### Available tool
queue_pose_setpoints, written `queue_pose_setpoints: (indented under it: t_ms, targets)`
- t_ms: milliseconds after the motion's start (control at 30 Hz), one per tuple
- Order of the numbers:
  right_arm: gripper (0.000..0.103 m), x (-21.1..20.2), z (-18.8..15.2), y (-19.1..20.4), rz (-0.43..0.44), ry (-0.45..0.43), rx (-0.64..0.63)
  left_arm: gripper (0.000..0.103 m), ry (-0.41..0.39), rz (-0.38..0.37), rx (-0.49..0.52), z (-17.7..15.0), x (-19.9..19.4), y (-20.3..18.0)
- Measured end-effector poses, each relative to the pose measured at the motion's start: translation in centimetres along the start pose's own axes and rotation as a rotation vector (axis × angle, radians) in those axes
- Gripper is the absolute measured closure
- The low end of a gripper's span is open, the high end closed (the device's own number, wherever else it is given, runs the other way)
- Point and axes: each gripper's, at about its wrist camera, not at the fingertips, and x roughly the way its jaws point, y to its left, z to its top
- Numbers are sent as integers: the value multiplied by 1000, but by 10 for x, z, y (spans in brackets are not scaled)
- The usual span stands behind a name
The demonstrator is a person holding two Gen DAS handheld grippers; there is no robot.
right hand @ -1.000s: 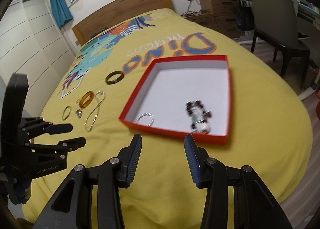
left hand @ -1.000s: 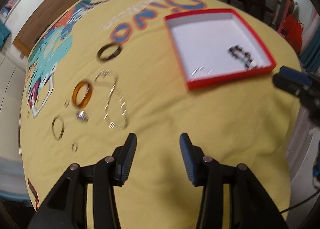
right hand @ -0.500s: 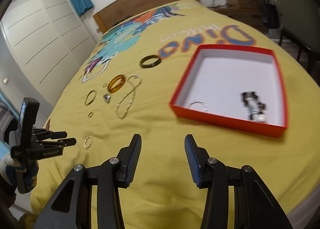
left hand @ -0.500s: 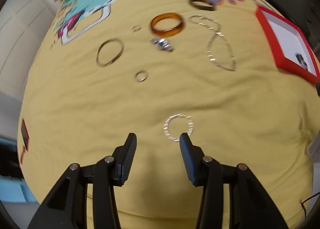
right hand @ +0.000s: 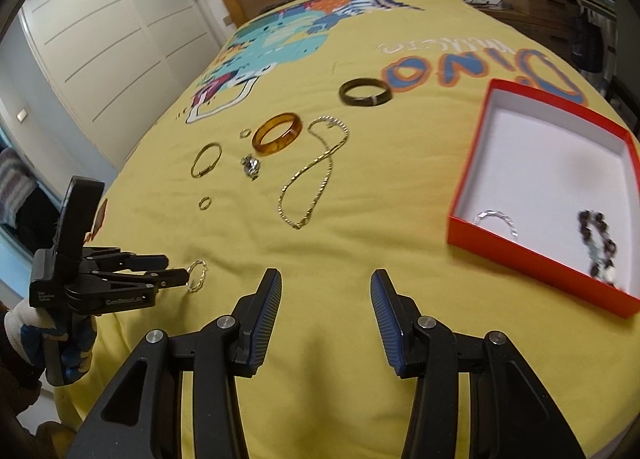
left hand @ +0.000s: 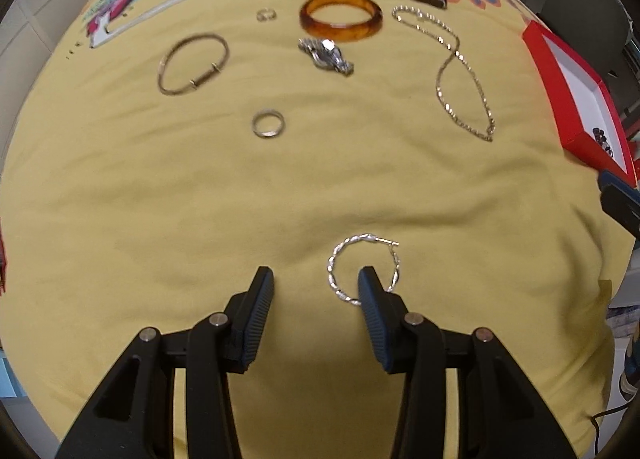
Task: Organize jewelry
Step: 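Grasp the second silver hoop with the left tool while the right grasps the silver chain, then carry the hoop and chain into the red box and release both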
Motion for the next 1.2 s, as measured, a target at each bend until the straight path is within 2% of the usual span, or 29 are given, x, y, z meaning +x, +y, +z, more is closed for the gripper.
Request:
queue_pose_setpoints:
  t_ms: [67,133,200,400,700,733,800,833,900,1067,1200]
  targets:
    - [57,10,5,4,1,16,-10,63,13,-11,18,1,8,-4]
    - [57,23,12,9,4,29,-22,73,26,-22,39,2,16,-8]
    - [56,35,21,13,12,42,-27,97,22,-24,53,4,19,-9]
    - [45,73,58,20,19,44,-10,99,-33,-29,44,16,10,2]
    - [45,129,101,10,-35,73,72,99,-92,-10,16,39,-8,32]
    - [50,137,103,9,-48,84,84,99,-94,-9,12,44,-7,32]
    - [70,148,104,8,-69,99,88,99,-100,-8,2,49,-9,38]
    - [74,152,104,8,-88,101,85,99,-104,-5,-1,49,-10,41]
    - [97,153,103,7,-93,94,94,99,-112,1,-3,46,-14,44]
    - [98,137,98,8,-81,61,91,99,-129,7,-13,42,-27,42]
    - [98,107,94,15,-52,10,75,99,-151,6,-10,40,-42,33]
